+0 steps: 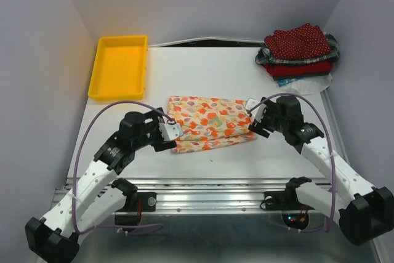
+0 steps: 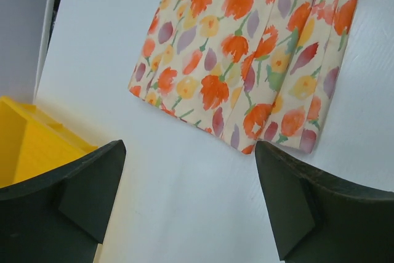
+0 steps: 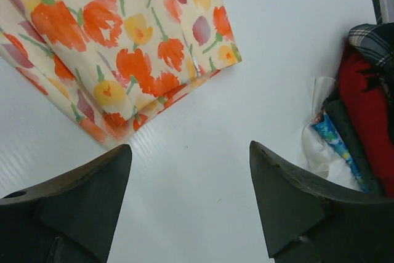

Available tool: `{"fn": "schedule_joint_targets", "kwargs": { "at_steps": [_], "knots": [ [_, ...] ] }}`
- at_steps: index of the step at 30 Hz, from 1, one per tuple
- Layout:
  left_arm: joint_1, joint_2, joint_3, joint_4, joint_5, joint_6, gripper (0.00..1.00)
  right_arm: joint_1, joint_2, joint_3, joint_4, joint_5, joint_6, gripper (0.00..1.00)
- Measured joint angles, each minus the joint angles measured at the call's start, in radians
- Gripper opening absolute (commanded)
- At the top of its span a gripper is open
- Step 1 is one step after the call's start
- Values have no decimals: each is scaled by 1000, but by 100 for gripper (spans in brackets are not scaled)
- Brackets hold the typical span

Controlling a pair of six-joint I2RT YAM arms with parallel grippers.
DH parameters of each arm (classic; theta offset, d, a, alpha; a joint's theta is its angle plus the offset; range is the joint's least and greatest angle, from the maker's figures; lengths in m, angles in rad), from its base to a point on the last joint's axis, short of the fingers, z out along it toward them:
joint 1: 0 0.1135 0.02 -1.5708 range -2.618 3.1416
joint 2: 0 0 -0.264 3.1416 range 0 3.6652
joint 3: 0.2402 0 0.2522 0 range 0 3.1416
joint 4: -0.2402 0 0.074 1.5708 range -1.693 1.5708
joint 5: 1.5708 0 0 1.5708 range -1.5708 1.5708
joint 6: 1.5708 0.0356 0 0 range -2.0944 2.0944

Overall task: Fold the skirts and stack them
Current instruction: Fold the skirt

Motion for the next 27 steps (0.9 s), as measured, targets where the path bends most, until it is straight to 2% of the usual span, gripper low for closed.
{"fn": "schedule_joint_targets", "kwargs": {
  "at_steps": [3, 4, 6, 7, 10, 11, 13, 16, 21, 23, 24, 25, 27],
  "knots": [
    [-4, 2, 34, -40, -3, -31, 99, 0, 10, 81, -52, -3, 27, 76],
    [-3, 24, 48, -50, -5, -41, 99, 0, 38, 117, -74, -3, 45, 67],
    [-4, 118, 87, -63, -11, -76, 88, 0, 110, 182, -109, -3, 84, 59],
    [-3, 156, 104, -73, -12, -92, 75, 0, 164, 223, -137, -6, 117, 53],
    [-5, 322, 167, -87, -26, -149, 41, 0, 324, 323, -227, -20, 198, 52],
    [-8, 374, 184, -91, -34, -171, 37, 0, 369, 346, -251, -29, 229, 52],
    [-14, 415, 199, -99, -47, -189, 41, 0, 441, 369, -308, -55, 299, 52],
    [-32, 446, 214, -100, -67, -193, 52, 0, 463, 383, -387, -77, 380, 52],
    [-122, 428, 201, -107, -95, -175, 54, 0, 525, 491, -478, -109, 472, 52],
    [-165, 421, 176, -91, -123, -175, 69, 0, 548, 514, -483, -117, 496, 55],
    [-181, 421, 161, -85, -141, -176, 93, 0, 553, 516, -483, -117, 503, 55],
    [-188, 421, 145, -75, -160, -177, 99, 0, 555, 516, -486, -117, 507, 56],
    [-186, 421, 118, -58, -202, -189, 99, 0, 555, 515, -486, -113, 514, 56]
  ]
}}
